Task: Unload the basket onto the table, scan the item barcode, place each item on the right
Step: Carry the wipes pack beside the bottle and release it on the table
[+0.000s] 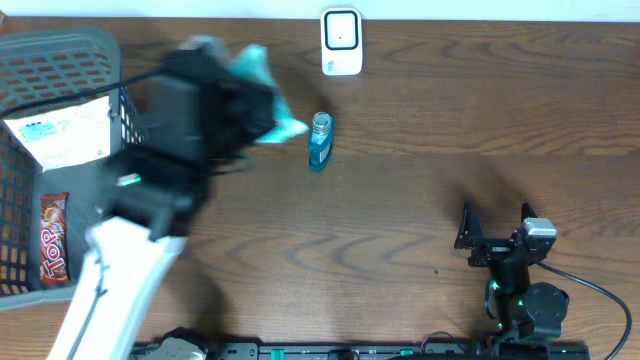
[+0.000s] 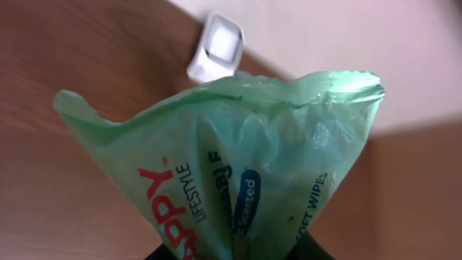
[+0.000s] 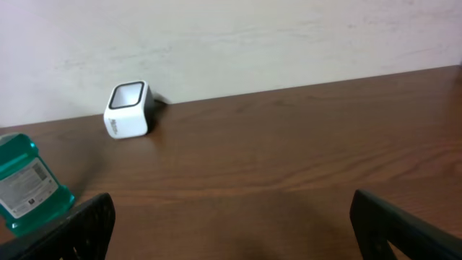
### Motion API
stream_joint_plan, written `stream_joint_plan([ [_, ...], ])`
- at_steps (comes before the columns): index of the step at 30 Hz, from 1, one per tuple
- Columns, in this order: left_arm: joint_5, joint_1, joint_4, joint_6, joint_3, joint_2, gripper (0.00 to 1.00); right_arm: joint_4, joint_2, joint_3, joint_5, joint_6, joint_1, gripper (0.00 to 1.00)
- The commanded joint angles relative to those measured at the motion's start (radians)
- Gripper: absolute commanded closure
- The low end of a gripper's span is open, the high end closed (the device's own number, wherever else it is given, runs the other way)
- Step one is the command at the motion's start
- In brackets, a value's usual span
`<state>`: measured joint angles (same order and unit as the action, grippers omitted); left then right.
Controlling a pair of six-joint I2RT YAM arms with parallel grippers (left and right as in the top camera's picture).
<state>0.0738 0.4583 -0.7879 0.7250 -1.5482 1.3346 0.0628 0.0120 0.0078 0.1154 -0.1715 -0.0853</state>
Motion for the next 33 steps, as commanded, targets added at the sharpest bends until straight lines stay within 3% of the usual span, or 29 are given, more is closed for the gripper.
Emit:
stream_joint_plan([
  [1,-0.216,0.186,0.018,-0.126,0.0,0.126,0.83,0.002,-0.005,-0.002,-0.001,0.008,0.005,0.01],
  [8,-0.296,0.372,0.092,-0.13,0.0,0.43,0.83,0.002,-0.005,-0.002,-0.001,0.008,0.005,0.01],
  [17,-0.295,0.384,0.151,-0.13,0.0,0.713,0.83,0.002,-0.005,-0.002,-0.001,0.008,0.005,0.01],
  [24,-0.296,0.384,0.16,-0.13,0.0,0.812,0.83,0.002,-0.005,-0.002,-0.001,0.008,0.005,0.01],
  [25,-0.296,0.384,0.166,-0.131,-0.001,0.811,0.76,0.002,-0.005,-0.002,-0.001,0.008,0.005,0.01],
  [31,-0.296,0.384,0.18,-0.242,-0.012,0.738,0.11,0.002,-0.005,-0.002,-0.001,0.008,0.005,0.01],
  [33,-0.296,0.384,0.18,-0.261,-0.013,0.694,0.06,0.002,-0.005,-0.002,-0.001,0.008,0.005,0.01],
])
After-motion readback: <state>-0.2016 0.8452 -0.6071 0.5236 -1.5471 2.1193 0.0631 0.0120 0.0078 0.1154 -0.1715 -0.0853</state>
